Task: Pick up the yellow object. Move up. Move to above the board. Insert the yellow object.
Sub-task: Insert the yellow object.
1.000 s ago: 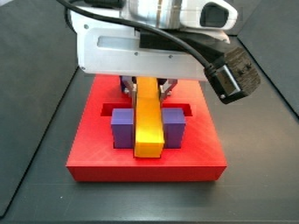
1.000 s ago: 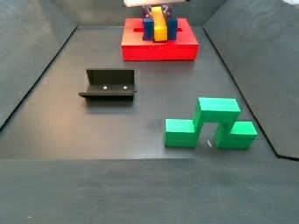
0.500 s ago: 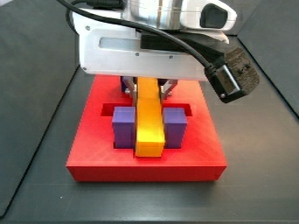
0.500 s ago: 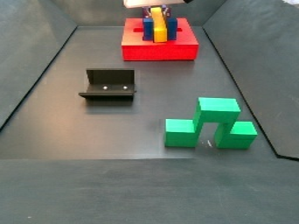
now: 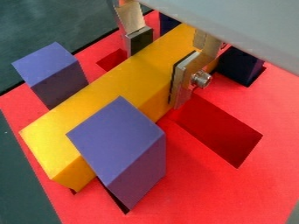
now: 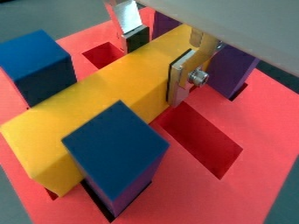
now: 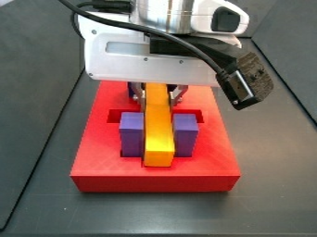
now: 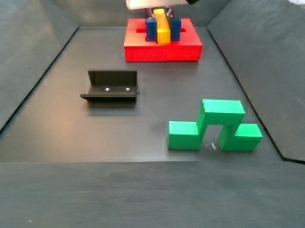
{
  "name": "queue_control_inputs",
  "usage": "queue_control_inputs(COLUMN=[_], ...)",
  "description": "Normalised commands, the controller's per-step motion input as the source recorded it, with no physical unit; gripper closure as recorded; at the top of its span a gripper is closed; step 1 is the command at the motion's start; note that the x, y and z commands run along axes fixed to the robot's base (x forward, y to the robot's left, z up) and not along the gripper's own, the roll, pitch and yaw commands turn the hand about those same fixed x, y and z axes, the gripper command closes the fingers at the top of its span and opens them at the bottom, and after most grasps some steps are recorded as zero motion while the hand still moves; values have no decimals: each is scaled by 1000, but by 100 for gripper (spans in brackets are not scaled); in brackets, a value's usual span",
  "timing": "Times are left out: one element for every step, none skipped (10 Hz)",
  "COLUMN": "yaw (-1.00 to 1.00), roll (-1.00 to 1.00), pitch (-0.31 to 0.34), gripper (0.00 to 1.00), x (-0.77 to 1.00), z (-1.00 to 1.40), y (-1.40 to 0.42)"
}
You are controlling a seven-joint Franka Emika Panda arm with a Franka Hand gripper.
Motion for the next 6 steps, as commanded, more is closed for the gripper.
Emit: queue_control_inputs(yaw=[74,51,43,37,0,0], roll=[0,0,0,-47,-121,-169], pitch=[-47,-34,-51,-76,-86,-94], gripper=[100,100,100,100,100,100], x=[60,29,0,0,0,0], z=[-140,-114,-163,-269,-397,-443], y=[0,0,0,0,0,0])
